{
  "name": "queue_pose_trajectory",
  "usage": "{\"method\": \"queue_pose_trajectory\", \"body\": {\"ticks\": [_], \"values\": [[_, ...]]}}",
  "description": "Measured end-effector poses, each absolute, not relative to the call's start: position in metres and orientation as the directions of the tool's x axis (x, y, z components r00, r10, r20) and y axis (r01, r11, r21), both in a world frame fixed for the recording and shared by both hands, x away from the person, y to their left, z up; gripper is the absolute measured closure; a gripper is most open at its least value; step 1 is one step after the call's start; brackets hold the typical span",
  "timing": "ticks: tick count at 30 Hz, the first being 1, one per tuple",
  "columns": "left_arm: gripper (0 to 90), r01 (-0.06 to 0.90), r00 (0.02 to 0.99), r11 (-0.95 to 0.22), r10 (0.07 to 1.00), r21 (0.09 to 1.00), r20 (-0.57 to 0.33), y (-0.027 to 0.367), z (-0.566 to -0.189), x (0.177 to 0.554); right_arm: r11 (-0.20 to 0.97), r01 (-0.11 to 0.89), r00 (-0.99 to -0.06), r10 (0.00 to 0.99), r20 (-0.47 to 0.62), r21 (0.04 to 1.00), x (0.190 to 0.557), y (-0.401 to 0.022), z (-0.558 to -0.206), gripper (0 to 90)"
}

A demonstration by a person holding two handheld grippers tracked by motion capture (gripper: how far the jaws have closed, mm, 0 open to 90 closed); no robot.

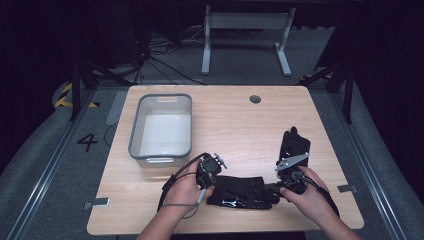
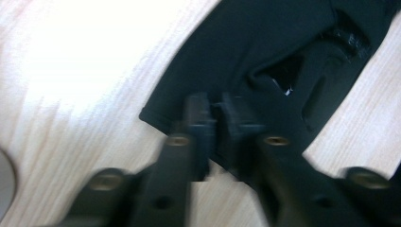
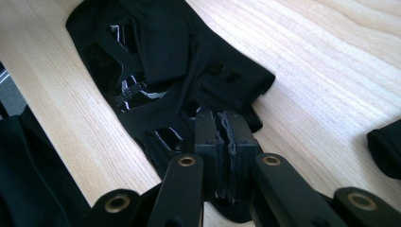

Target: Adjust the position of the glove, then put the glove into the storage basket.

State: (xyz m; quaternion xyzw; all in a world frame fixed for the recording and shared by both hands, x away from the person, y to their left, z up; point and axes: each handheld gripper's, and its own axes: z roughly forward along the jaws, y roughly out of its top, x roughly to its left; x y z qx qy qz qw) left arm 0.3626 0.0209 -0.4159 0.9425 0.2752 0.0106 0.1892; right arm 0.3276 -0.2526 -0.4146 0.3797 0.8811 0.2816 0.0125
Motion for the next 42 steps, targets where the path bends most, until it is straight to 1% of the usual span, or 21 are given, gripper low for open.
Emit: {"method": "queue_pose_trajectory", "body": {"ticks": [3,7,12,16,23,32,38,42], "values": [[69.9,0.515,0.847,-0.768,0.523,0.380,-0.091,0.021,-0.414,0.361,0.555,0.659,-0.714,0.674,0.191,0.507,0.328,-0.253,-0.414,85.7],[68.7,0.507,0.853,-0.766,0.512,0.394,-0.101,0.020,-0.410,0.356,0.546,0.652,-0.712,0.679,0.177,0.526,0.329,-0.255,-0.410,82.6],[67.0,0.518,0.844,-0.731,0.520,0.444,-0.129,0.024,-0.400,0.354,0.529,0.636,-0.709,0.688,0.154,0.562,0.332,-0.263,-0.403,78.5],[65.8,0.533,0.835,-0.701,0.527,0.475,-0.159,0.027,-0.393,0.352,0.530,0.632,-0.707,0.693,0.141,0.566,0.336,-0.274,-0.397,75.2],[65.0,0.535,0.830,-0.684,0.534,0.496,-0.158,0.030,-0.389,0.351,0.489,0.638,-0.678,0.723,0.132,0.595,0.338,-0.298,-0.386,71.8],[64.0,0.528,0.835,-0.680,0.523,0.508,-0.169,0.028,-0.386,0.349,0.471,0.645,-0.664,0.735,0.136,0.602,0.343,-0.314,-0.383,70.6],[63.6,0.514,0.839,-0.671,0.524,0.535,-0.148,0.030,-0.382,0.346,0.462,0.642,-0.659,0.740,0.133,0.612,0.347,-0.323,-0.380,70.9],[62.0,0.517,0.832,-0.662,0.537,0.542,-0.138,0.034,-0.380,0.344,0.458,0.634,-0.657,0.745,0.120,0.623,0.358,-0.328,-0.376,71.0]]}}
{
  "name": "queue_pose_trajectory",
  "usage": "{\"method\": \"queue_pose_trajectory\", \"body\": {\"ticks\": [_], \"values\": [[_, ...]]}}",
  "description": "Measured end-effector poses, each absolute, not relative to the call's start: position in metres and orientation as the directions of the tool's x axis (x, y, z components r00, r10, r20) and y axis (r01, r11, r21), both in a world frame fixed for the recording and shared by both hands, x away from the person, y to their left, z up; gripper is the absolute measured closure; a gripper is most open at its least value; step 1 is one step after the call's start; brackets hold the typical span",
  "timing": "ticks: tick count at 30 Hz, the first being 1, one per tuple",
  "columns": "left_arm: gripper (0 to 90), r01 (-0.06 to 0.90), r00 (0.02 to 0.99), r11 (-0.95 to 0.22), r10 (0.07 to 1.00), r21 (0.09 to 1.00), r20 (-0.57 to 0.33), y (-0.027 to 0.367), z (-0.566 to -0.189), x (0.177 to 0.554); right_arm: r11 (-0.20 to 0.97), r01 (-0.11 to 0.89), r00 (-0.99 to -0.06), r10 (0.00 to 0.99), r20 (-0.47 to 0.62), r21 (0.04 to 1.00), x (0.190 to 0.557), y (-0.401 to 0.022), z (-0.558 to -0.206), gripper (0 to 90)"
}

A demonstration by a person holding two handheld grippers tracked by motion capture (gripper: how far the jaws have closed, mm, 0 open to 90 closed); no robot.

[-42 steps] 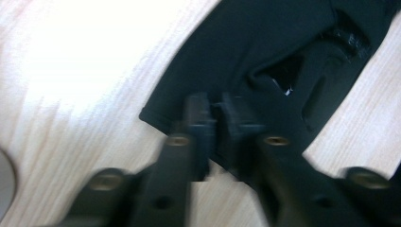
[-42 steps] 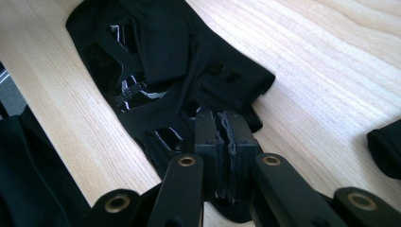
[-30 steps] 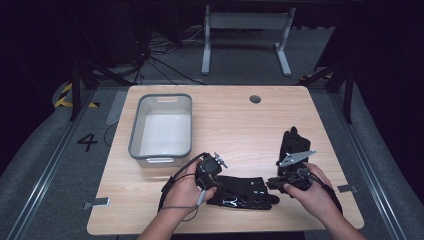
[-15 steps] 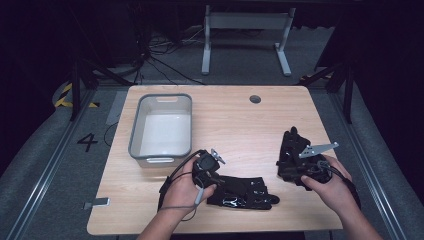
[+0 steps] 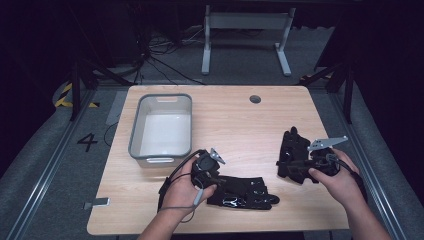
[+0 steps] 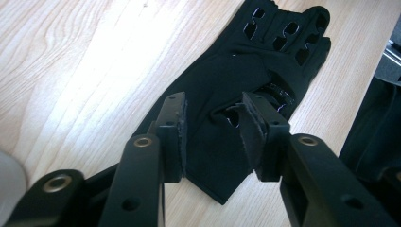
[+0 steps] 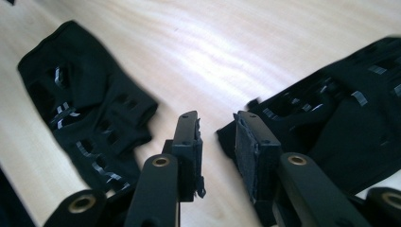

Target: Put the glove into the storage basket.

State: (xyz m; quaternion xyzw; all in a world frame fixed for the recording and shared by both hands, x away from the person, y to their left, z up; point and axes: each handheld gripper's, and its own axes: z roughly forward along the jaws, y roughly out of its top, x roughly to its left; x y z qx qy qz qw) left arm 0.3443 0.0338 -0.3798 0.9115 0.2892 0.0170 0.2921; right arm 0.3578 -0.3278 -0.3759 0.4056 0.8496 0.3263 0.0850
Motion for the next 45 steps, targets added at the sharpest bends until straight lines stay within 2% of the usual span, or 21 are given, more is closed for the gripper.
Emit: {"method": "queue_pose_trajectory", "body": {"ticks": [9,20,24,28,32,45], "values": [[58.4,0.545,0.805,-0.636,0.580,0.546,-0.128,0.051,-0.378,0.342,0.404,0.668,-0.584,0.805,0.104,0.625,0.409,-0.337,-0.370,70.5],[56.4,0.575,0.782,-0.621,0.609,0.533,-0.133,0.063,-0.382,0.336,0.379,0.714,-0.514,0.855,0.073,0.589,0.465,-0.328,-0.384,68.7],[56.1,0.585,0.773,-0.614,0.619,0.530,-0.138,0.067,-0.383,0.335,0.370,0.741,-0.488,0.870,0.070,0.561,0.481,-0.327,-0.395,67.5],[55.7,0.591,0.770,-0.614,0.623,0.523,-0.139,0.068,-0.385,0.334,0.400,0.766,-0.468,0.884,0.008,0.503,0.500,-0.321,-0.410,66.0],[55.4,0.599,0.766,-0.615,0.627,0.513,-0.142,0.069,-0.388,0.335,0.411,0.775,-0.456,0.890,-0.025,0.480,0.506,-0.320,-0.414,65.9],[54.3,0.598,0.768,-0.618,0.625,0.510,-0.143,0.066,-0.389,0.335,0.383,0.808,-0.429,0.904,0.000,0.449,0.510,-0.321,-0.424,62.6]]}}
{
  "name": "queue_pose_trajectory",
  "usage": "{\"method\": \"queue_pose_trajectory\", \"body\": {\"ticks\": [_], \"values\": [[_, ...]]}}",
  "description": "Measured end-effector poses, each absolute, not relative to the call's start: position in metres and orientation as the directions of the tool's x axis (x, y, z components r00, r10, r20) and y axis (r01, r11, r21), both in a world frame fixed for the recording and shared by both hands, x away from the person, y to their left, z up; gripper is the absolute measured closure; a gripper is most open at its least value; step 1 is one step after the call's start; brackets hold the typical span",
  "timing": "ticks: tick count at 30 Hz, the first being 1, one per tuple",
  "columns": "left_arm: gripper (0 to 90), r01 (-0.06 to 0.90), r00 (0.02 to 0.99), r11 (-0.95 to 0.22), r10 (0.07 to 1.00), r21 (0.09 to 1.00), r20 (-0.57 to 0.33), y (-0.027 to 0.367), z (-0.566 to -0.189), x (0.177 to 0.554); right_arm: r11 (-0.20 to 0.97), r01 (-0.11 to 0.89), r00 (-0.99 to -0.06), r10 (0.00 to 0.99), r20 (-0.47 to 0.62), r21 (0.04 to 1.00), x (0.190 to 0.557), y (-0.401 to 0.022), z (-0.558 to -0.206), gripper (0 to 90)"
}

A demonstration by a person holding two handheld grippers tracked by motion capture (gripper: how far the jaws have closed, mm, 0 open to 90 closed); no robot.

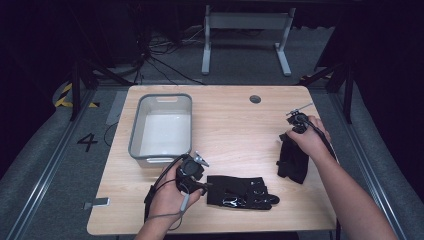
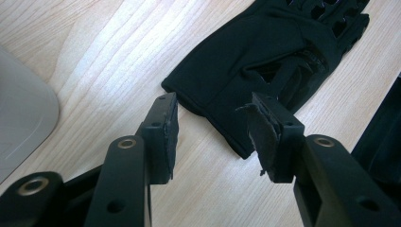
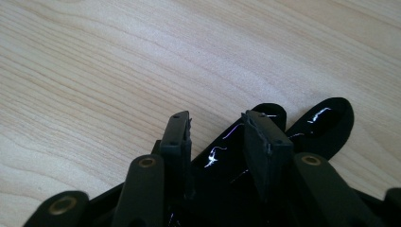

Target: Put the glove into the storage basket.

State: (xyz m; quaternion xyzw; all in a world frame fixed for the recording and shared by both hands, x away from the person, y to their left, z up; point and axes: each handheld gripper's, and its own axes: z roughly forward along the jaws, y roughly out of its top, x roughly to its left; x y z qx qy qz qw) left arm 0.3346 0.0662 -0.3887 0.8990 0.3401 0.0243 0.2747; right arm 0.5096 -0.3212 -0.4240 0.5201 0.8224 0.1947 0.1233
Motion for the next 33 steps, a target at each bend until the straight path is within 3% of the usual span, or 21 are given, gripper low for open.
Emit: {"method": "queue_pose_trajectory", "body": {"ticks": [7,13,21,33], "values": [[53.5,0.594,0.773,-0.623,0.618,0.509,-0.145,0.065,-0.389,0.335,0.375,0.813,-0.422,0.906,0.007,0.444,0.510,-0.321,-0.428,64.3],[53.1,0.594,0.773,-0.625,0.618,0.507,-0.144,0.064,-0.389,0.334,0.383,0.810,-0.422,0.906,-0.012,0.444,0.511,-0.324,-0.429,77.8],[53.0,0.593,0.774,-0.625,0.616,0.507,-0.145,0.063,-0.390,0.334,0.358,0.816,-0.407,0.913,0.012,0.454,0.511,-0.328,-0.429,88.1],[52.9,0.581,0.784,-0.631,0.603,0.515,-0.147,0.057,-0.389,0.336,0.315,0.787,-0.407,0.911,0.063,0.530,0.494,-0.339,-0.405,90.0]]}}
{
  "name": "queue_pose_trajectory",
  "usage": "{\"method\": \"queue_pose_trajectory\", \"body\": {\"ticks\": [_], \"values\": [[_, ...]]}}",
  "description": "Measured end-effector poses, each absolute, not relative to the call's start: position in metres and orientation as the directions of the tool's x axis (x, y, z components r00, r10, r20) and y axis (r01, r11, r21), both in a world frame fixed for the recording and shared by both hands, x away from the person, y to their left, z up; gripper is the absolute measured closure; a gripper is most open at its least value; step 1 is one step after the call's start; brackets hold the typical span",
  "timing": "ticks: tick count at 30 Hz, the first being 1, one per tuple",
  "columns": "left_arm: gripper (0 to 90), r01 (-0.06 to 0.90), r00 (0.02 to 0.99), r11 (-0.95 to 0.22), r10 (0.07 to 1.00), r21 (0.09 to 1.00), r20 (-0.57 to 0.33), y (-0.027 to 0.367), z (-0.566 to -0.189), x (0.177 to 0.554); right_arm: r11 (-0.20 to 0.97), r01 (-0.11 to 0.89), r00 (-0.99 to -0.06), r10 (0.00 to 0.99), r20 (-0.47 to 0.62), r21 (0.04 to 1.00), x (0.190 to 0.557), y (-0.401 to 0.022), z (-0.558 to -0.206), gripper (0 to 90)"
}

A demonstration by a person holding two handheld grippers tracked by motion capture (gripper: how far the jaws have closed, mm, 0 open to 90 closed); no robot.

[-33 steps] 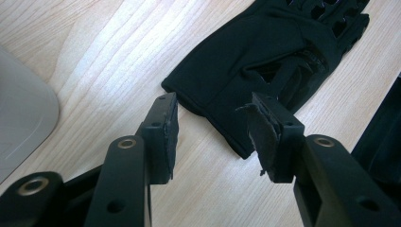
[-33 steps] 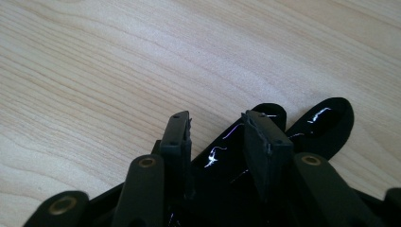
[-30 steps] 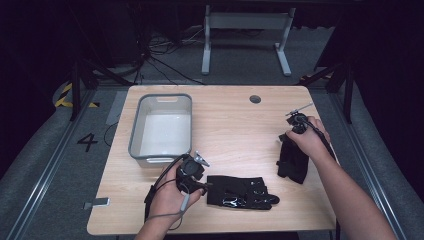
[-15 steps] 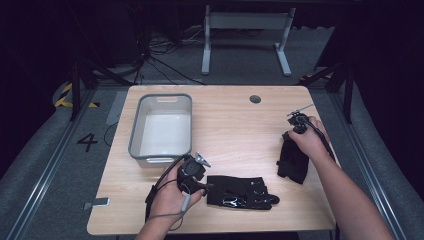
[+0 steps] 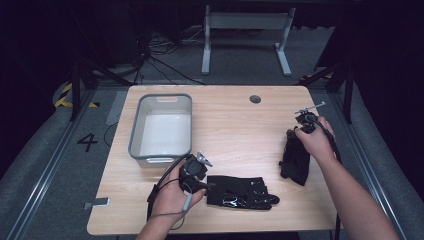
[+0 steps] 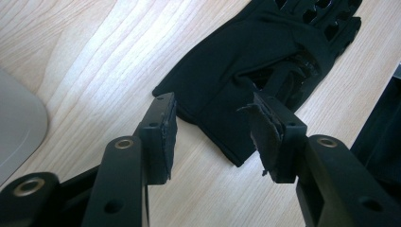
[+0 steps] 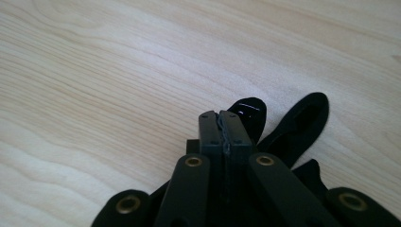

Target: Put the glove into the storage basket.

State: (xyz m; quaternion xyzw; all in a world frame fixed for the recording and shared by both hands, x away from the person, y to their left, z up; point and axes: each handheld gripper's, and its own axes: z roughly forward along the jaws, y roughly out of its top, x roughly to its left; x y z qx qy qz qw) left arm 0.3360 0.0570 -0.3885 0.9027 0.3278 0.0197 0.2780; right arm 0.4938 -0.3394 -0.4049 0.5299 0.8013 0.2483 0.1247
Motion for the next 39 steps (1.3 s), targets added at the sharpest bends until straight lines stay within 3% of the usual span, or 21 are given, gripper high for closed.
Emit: {"method": "queue_pose_trajectory", "body": {"ticks": [19,30,39], "values": [[52.9,0.508,0.846,-0.675,0.508,0.536,-0.162,0.020,-0.383,0.334,0.292,0.638,-0.489,0.869,0.082,0.713,0.432,-0.333,-0.327,90.0],[50.2,0.449,0.885,-0.694,0.430,0.563,-0.175,-0.009,-0.375,0.319,0.303,0.566,-0.562,0.822,0.090,0.767,0.414,-0.293,-0.300,90.0],[46.5,0.463,0.875,-0.660,0.448,0.591,-0.185,-0.013,-0.373,0.316,0.309,0.537,-0.616,0.780,0.114,0.785,0.406,-0.259,-0.292,90.0]]}}
